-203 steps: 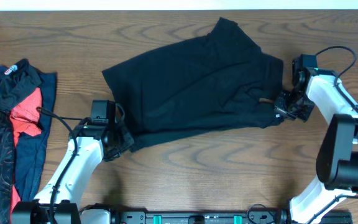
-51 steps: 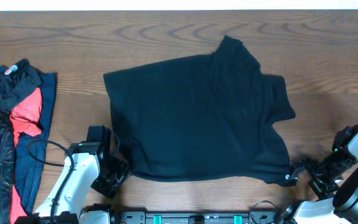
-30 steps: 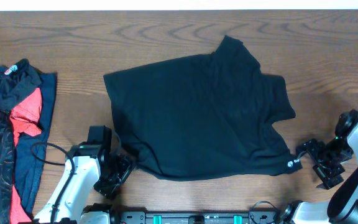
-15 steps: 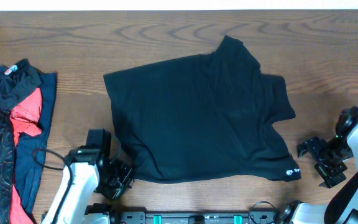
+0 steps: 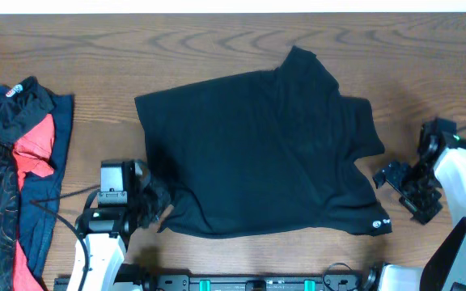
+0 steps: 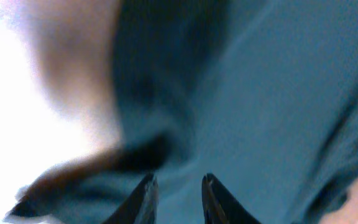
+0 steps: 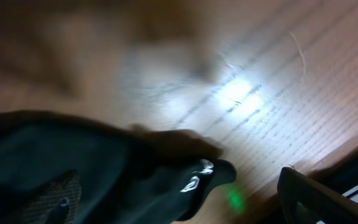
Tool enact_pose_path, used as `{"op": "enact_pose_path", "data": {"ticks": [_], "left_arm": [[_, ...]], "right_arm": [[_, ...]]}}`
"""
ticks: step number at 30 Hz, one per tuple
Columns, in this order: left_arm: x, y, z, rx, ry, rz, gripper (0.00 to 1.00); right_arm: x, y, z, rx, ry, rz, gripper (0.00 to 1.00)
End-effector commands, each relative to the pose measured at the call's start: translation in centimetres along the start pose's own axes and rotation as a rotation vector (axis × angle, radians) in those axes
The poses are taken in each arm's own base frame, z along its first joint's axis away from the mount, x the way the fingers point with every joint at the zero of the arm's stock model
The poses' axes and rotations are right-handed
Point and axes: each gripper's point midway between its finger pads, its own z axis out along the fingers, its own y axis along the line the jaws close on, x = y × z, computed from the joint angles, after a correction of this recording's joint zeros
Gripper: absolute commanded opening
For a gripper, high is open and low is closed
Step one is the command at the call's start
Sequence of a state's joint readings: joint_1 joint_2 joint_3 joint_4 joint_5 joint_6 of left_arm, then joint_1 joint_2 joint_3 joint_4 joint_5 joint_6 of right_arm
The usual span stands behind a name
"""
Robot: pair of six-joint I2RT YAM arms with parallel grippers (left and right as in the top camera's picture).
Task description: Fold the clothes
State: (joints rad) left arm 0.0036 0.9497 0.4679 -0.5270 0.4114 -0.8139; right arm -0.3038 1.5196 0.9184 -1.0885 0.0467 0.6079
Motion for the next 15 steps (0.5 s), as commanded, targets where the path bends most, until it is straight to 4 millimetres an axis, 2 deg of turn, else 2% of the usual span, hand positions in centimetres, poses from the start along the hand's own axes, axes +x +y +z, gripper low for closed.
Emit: {"op": "enact_pose_path", "data": {"ticks": [1,4,7,9,10,12,13,14,15], "left_arm": [[-1.0,-1.1,0.5,0.030,-0.022,0.044,0.27],[-2.0,-1.8,1.2,0.038,-0.030,0.048,0.32],[-2.8,-2.3,2.2,0.033,-0.026,0.051,0.32],[-3.4,-2.6,2.9,0.023,-0.017,0.056,0.31],[-3.8,-2.9,3.1,0.018,-0.013,0.079,0.25],[-4.9,-4.1,3.3,0.020,-0.019,0.156,0.24],[-5.7,-4.9,3.3,0.023,-0.032,0.197,0.30],[-6.5,-5.6,3.3,0.021,-0.048,0.229,0.44],[-7.5,-6.5,3.2,0.018,-0.068,0.267,0.52]], "right_arm": [[-1.4,2.0,-2.6,-0.018,-0.101,-0.092,0.99],[-2.0,4.7,-5.0,-0.063,-0.169,-0.179,0.99],[-2.2,8.1,-8.0,-0.120,-0.255,-0.338,0.99],[-1.7,10.6,-10.4,-0.155,-0.322,-0.487,0.99],[-1.4,11.7,-11.5,-0.169,-0.353,-0.560,0.98],[-0.9,13.7,-13.6,-0.186,-0.428,-0.669,0.98],[-0.7,14.3,-14.3,-0.186,-0.460,-0.700,0.99],[-0.7,14.9,-15.1,-0.184,-0.494,-0.712,0.99],[-0.7,15.3,-15.7,-0.189,-0.517,-0.721,0.99]]}}
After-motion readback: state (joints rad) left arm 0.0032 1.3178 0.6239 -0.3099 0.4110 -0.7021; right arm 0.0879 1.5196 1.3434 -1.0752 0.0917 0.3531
